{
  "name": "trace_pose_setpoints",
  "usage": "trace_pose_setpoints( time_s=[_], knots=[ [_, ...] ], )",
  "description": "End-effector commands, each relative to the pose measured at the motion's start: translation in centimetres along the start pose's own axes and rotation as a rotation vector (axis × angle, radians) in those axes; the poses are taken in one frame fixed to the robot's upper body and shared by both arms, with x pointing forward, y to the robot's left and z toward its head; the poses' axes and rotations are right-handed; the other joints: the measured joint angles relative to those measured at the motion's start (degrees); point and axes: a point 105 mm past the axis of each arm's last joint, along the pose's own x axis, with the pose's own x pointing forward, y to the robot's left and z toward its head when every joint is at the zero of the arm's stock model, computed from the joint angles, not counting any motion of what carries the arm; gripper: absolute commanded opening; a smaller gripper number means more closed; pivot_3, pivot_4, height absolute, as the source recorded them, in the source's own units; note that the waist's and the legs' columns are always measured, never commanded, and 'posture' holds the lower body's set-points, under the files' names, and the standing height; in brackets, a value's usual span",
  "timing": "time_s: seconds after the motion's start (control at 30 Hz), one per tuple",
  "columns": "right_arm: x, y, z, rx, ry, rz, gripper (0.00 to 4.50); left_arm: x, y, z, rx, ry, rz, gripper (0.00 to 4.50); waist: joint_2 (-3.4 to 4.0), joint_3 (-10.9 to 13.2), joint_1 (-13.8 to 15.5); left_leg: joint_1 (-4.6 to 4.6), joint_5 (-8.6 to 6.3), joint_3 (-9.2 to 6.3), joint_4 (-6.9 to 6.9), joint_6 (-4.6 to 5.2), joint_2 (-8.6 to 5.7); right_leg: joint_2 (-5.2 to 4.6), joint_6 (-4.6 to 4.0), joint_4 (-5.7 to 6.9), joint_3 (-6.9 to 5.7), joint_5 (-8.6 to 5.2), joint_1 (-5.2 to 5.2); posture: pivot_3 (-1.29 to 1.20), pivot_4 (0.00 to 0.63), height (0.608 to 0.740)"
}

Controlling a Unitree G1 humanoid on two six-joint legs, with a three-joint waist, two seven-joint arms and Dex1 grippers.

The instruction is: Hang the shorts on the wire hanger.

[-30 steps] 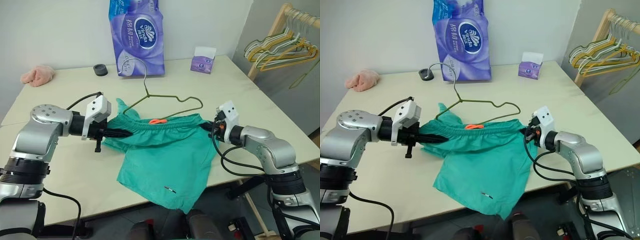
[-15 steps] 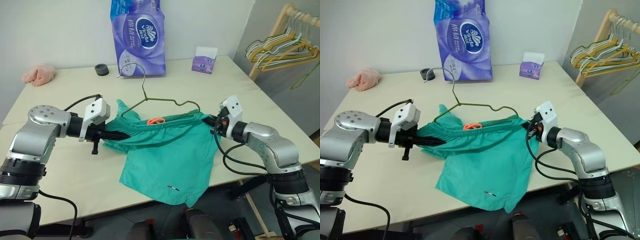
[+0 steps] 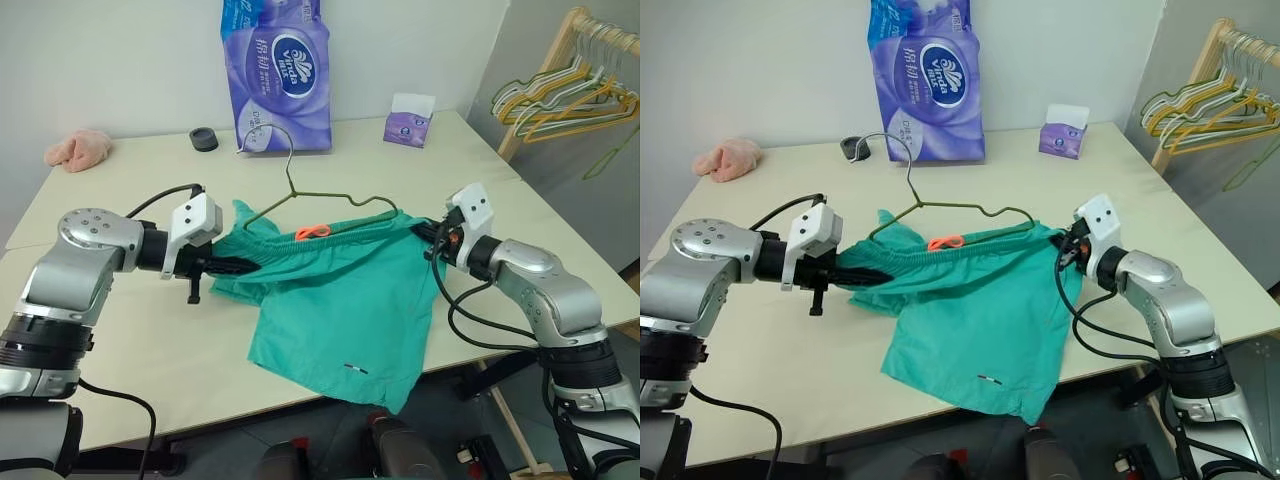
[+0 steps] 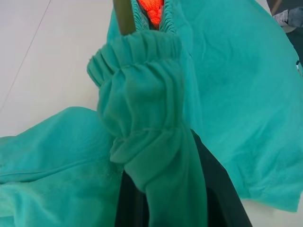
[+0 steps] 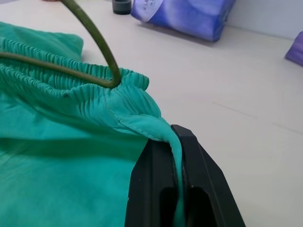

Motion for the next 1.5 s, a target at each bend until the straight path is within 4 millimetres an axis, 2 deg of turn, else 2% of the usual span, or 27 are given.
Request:
trace_pose_setpoints(
  time_s=[0.03, 0.2, 0.43, 0.57, 0.73, 0.9, 1.03, 1.13, 1.23, 1.33, 1.5],
  knots=[
    [-3.6, -7.8, 1.7, -0.081, -0.052, -0.388, 0.00, -2.0, 0.5, -1.3, -0.056, 0.079, 0.056, 0.00, 0.00, 0.0, 0.0, 0.00, 0.00, 0.00, 0.00, 0.00, 0.00, 0.00, 0.00, 0.00, 0.00, 0.00, 0.00, -0.19, 0.100, 0.740],
    [-3.8, -8.0, 2.3, -0.132, -0.092, -0.392, 0.00, -2.0, 0.3, -1.8, -0.066, 0.102, 0.048, 0.00, 0.03, 0.0, -0.1, 0.00, 0.00, 0.01, 0.00, 0.00, 0.00, 0.01, 0.00, 0.00, 0.00, 0.00, 0.00, -0.19, 0.101, 0.740],
    [-3.5, -5.3, 3.7, -0.226, -0.164, -0.256, 0.00, -1.9, 0.5, -2.5, -0.049, 0.140, 0.061, 0.00, 0.05, 0.1, 0.0, 0.00, 0.00, 0.01, 0.00, 0.00, 0.00, 0.01, 0.00, 0.00, 0.01, 0.00, 0.00, -0.19, 0.103, 0.740],
    [-2.9, -2.4, 4.9, -0.312, -0.204, -0.134, 0.00, -1.6, 0.4, -3.1, -0.018, 0.175, 0.059, 0.00, 0.09, 0.1, 0.0, 0.00, 0.00, 0.00, 0.00, 0.00, 0.00, 0.02, 0.00, -0.01, -0.01, 0.00, 0.00, -0.19, 0.103, 0.740],
    [-2.3, 0.0, 6.6, -0.364, -0.237, -0.036, 0.00, -1.2, 0.8, -3.3, 0.014, 0.184, 0.075, 0.00, 0.11, 0.1, 0.0, 0.01, 0.00, 0.00, 0.00, 0.00, 0.00, 0.04, 0.00, -0.01, -0.01, -0.01, 0.00, -0.20, 0.103, 0.740],
    [-2.2, 1.5, 8.0, -0.408, -0.261, 0.028, 0.00, -1.0, 1.4, -3.5, 0.039, 0.196, 0.104, 0.00, 0.13, 0.1, 0.0, 0.00, 0.00, 0.00, 0.00, 0.00, 0.00, 0.04, 0.00, -0.03, -0.02, -0.01, 0.00, -0.20, 0.101, 0.740],
    [-2.0, 0.8, 9.2, -0.480, -0.280, -0.030, 0.00, -0.7, 1.3, -4.0, 0.052, 0.219, 0.097, 0.00, 0.14, 0.1, 0.0, 0.00, 0.00, 0.01, 0.00, 0.00, -0.01, 0.04, 0.00, -0.03, -0.01, -0.01, 0.00, -0.20, 0.099, 0.740],
    [-2.4, -1.5, 10.4, -0.487, -0.305, -0.137, 0.00, -0.7, 1.6, -4.3, 0.070, 0.241, 0.113, 0.00, 0.16, 0.1, -0.1, 0.00, 0.00, 0.00, 0.00, 0.00, 0.00, 0.04, 0.00, -0.02, -0.01, -0.01, 0.00, -0.20, 0.098, 0.740],
    [-3.0, -2.8, 11.2, -0.495, -0.330, -0.179, 0.00, -0.8, 2.0, -4.5, 0.077, 0.248, 0.147, 0.00, 0.15, 0.2, -0.1, 0.00, 0.00, -0.01, 0.00, 0.00, 0.01, 0.04, -0.01, -0.03, -0.02, 0.00, 0.00, -0.20, 0.098, 0.740],
    [-3.5, -2.7, 11.6, -0.510, -0.358, -0.171, 0.00, -0.7, 2.9, -4.4, 0.084, 0.243, 0.203, 0.00, 0.16, 0.2, 0.0, -0.03, 0.00, -0.01, -0.01, 0.00, 0.00, 0.02, -0.01, -0.08, -0.03, 0.00, 0.00, -0.20, 0.098, 0.740],
    [-2.4, 2.6, 9.6, -0.531, -0.303, 0.080, 0.00, 0.1, 2.7, -3.9, 0.101, 0.220, 0.186, 0.00, 0.16, 0.2, -0.1, -0.02, 0.00, -0.01, -0.01, 0.01, 0.01, -0.01, -0.01, -0.07, -0.02, 0.00, 0.00, -0.21, 0.098, 0.740]
  ],
)
